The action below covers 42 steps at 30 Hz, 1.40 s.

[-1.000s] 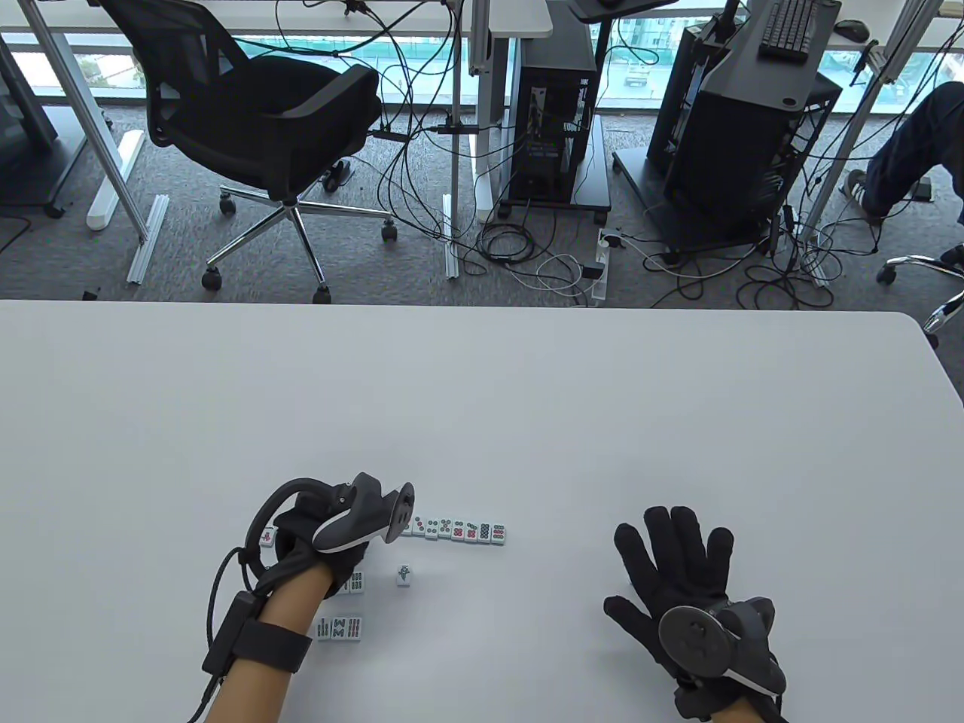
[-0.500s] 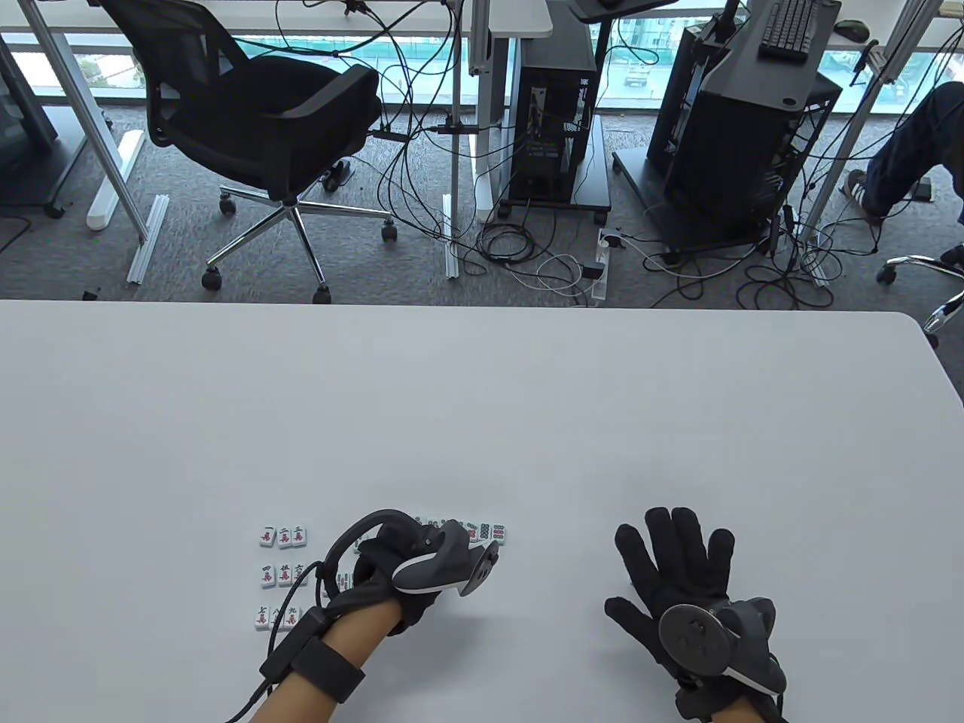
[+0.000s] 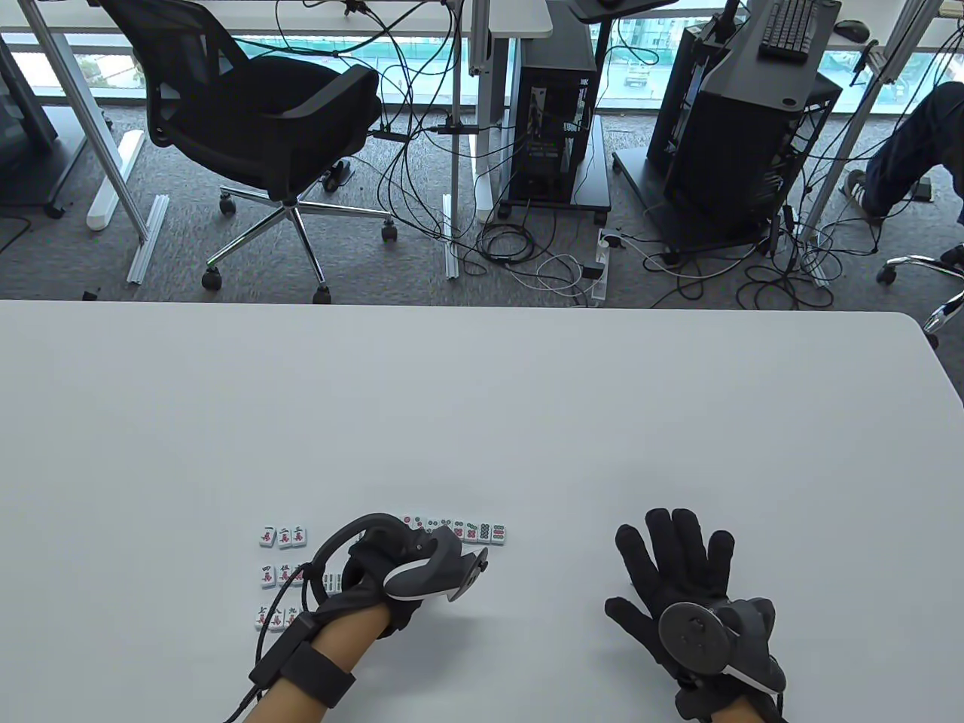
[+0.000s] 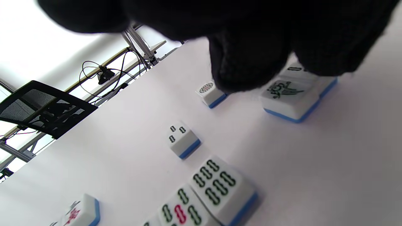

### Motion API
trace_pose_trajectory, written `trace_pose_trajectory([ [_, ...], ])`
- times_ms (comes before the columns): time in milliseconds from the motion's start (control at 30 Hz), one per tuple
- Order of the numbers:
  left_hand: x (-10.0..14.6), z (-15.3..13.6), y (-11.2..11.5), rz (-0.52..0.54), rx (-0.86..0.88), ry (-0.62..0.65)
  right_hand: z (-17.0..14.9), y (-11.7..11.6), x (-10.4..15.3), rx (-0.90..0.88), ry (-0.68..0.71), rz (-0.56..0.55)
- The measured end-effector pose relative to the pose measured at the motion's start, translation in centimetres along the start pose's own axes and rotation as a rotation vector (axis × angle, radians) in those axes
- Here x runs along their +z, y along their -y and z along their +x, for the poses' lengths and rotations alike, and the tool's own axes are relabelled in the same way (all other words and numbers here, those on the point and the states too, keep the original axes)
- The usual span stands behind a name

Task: Mahjong suit sorting

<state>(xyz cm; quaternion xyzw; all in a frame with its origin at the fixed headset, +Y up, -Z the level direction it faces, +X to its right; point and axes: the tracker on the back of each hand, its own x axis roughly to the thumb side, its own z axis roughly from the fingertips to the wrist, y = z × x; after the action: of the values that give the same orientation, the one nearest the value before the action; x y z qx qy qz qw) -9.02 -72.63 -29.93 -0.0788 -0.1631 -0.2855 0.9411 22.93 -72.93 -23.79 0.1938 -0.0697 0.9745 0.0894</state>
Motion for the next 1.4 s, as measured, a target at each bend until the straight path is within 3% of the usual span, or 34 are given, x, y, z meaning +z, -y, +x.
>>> trace_pose_trajectory([
  [133, 0.1, -3.3, -0.5, -0.002, 0.067, -0.086, 0.0, 0.0, 0.0, -0.002, 0.000, 0.005],
  [267, -0.7, -4.8, 0.8, -0.049, 0.070, -0.143, 0.1, -0.1, -0.1, -0.015, 0.004, 0.006],
  [433, -2.4, -4.5, 3.1, -0.165, 0.027, -0.147, 0.1, -0.1, -0.1, -0.013, 0.004, 0.008],
  [600, -3.1, -3.5, 4.2, -0.212, 0.044, -0.136, 0.0, -0.1, -0.1, -0.016, 0.001, 0.007],
  [833, -3.7, -3.3, 5.0, -0.201, 0.033, -0.149, 0.0, -0.1, -0.1, -0.018, 0.001, 0.008],
  [967, -3.1, -3.3, 3.4, -0.133, 0.047, -0.161, -0.1, -0.2, -0.1, -0.020, -0.001, 0.007],
  [1167, -2.0, -0.7, -0.8, 0.003, 0.236, -0.041, 0.0, -0.3, -0.1, -0.019, -0.003, 0.016],
  [1400, -2.0, 3.2, -1.5, -0.014, 0.163, 0.068, -0.1, -0.3, -0.1, -0.025, -0.012, 0.017],
])
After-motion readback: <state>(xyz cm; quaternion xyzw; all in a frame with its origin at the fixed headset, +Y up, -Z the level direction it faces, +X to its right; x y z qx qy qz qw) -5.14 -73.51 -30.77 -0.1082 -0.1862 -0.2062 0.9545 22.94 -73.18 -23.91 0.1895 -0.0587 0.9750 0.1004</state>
